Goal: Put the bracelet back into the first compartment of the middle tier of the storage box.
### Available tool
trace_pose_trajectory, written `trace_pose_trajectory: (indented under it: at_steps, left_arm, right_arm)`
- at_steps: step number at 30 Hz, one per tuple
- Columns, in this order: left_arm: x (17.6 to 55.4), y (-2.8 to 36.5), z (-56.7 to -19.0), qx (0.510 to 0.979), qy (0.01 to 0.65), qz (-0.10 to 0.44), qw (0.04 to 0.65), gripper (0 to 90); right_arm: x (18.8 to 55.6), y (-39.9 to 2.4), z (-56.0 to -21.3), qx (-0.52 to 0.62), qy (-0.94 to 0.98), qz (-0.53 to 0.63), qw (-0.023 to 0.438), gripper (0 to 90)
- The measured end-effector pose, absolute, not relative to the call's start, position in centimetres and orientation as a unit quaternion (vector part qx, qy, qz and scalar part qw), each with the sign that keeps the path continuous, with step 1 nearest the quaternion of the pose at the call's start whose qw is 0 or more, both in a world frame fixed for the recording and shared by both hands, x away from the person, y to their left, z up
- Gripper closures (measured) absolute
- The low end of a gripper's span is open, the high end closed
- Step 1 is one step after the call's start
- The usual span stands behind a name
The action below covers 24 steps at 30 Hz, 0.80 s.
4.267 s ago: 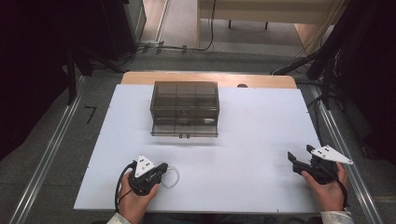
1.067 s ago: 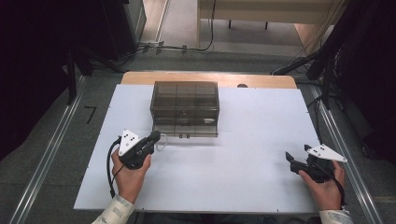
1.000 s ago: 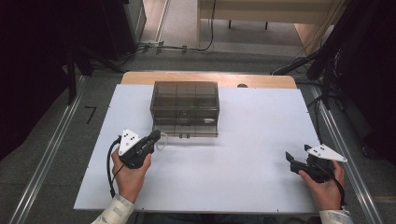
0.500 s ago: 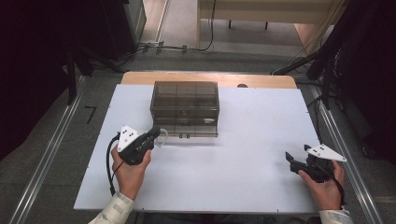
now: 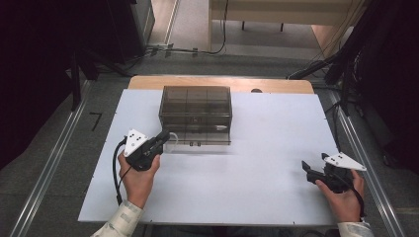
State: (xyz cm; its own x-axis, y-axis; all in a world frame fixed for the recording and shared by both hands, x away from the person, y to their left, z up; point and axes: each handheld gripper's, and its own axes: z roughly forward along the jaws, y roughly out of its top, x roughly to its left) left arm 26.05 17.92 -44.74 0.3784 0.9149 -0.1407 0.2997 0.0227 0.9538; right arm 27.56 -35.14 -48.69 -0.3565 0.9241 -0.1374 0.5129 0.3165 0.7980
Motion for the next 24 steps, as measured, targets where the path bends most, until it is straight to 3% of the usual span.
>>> trace_pose_trajectory:
  at_steps: [24]
  left_arm:
    - [27.4,18.3,-44.0,0.623,0.483,0.297,0.540,88.2]
  right_arm:
    - [27.6,-35.1,-48.8,0.477,0.754,0.333,0.304,22.5]
